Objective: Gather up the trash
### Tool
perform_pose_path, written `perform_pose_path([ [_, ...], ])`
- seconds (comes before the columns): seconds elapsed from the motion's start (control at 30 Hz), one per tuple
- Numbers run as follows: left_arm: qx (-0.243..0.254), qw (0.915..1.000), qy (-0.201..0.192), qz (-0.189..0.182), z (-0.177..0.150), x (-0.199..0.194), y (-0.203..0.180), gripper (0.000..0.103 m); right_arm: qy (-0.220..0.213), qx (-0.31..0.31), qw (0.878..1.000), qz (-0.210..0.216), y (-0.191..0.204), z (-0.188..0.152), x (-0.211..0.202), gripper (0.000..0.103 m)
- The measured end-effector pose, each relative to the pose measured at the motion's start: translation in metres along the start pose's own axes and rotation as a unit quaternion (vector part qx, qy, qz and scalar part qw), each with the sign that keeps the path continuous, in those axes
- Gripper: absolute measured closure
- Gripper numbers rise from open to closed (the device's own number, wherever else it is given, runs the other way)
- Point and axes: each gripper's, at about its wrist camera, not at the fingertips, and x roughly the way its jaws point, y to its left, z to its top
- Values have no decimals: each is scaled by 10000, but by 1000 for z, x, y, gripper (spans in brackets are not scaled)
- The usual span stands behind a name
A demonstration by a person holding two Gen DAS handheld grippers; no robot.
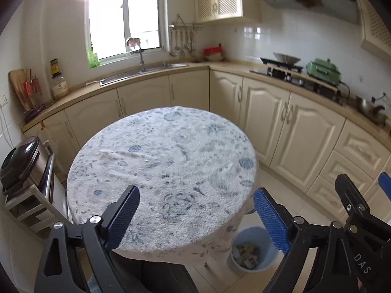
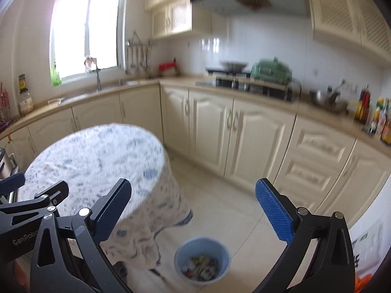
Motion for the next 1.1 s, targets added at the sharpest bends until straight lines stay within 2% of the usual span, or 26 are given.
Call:
perform_pose_path([
  [0.1, -59, 9994, -331, 127, -6, -28, 3, 2, -279, -88, 9995, 95, 0, 6, -15, 0],
  [0.23, -91, 9967, -747, 306, -15, -60, 3, 1, -470, -150, 9986, 165, 1, 12, -28, 0],
  [0.3, -113, 9963, -805, 289, -20, -70, 1, 1, -496, -113, 9985, 197, 0, 14, -32, 0],
  [0.5, -137, 9962, -818, 267, -31, -88, -1, 1, -697, -130, 9973, 177, -7, 18, -50, 0],
  [0.63, -54, 9976, -673, 174, -35, -91, -5, 1, -771, -114, 9970, -10, -10, 19, -56, 0],
  [1.1, -34, 9975, -669, 212, -25, -93, -4, 1, -622, -39, 9980, -103, -18, 12, -60, 0],
])
